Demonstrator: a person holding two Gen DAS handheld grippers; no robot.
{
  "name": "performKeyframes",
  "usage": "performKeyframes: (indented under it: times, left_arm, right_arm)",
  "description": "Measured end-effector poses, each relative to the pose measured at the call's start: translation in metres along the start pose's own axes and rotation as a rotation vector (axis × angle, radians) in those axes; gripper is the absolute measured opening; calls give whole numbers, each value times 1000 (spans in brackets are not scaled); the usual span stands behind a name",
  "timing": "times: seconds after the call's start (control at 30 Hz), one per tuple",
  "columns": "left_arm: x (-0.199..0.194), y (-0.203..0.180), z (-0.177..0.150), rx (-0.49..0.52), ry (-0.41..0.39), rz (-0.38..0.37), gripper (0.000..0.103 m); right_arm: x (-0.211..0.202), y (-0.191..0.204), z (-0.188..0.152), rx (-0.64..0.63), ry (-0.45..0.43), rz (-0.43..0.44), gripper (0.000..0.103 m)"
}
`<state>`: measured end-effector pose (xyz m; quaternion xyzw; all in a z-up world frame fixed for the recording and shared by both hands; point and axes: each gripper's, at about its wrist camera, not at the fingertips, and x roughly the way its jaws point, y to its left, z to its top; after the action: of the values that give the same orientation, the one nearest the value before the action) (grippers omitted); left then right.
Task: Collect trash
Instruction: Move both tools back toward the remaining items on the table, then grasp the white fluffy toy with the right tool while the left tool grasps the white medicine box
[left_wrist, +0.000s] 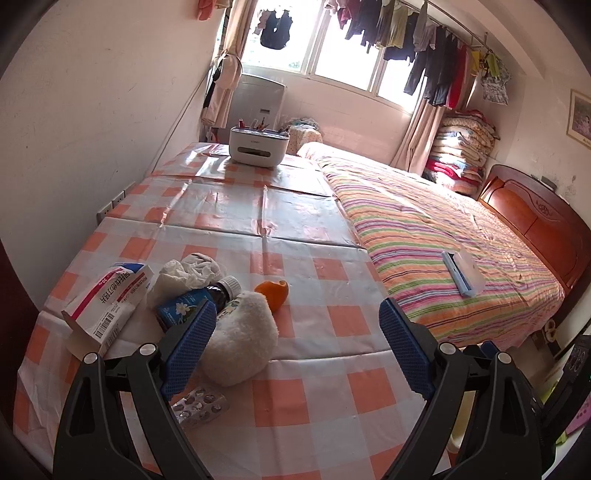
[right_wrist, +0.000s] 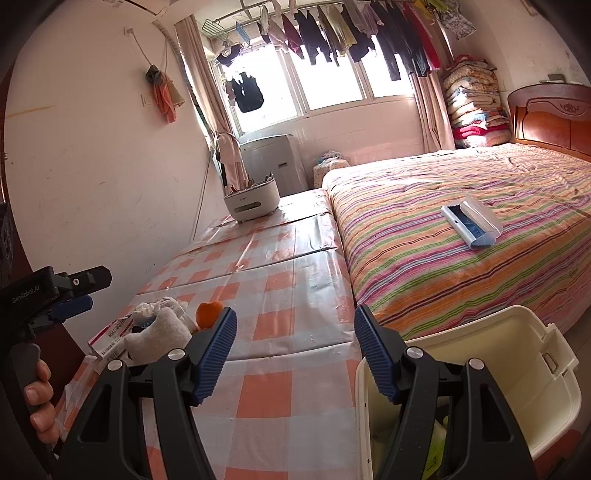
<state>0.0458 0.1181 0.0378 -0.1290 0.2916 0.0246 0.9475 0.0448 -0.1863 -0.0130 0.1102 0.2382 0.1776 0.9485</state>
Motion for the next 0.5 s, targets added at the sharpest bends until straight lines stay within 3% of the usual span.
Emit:
performKeyframes:
  times: [0.3,0.5]
  left_arm:
    - [-12,78,17,-34,3,198,89]
    - [-4,132,26,-54,57,263,89]
  right_arm:
    - [25,40,-6,-40,57,81,64]
    - [40,72,-8,-88,100,170,64]
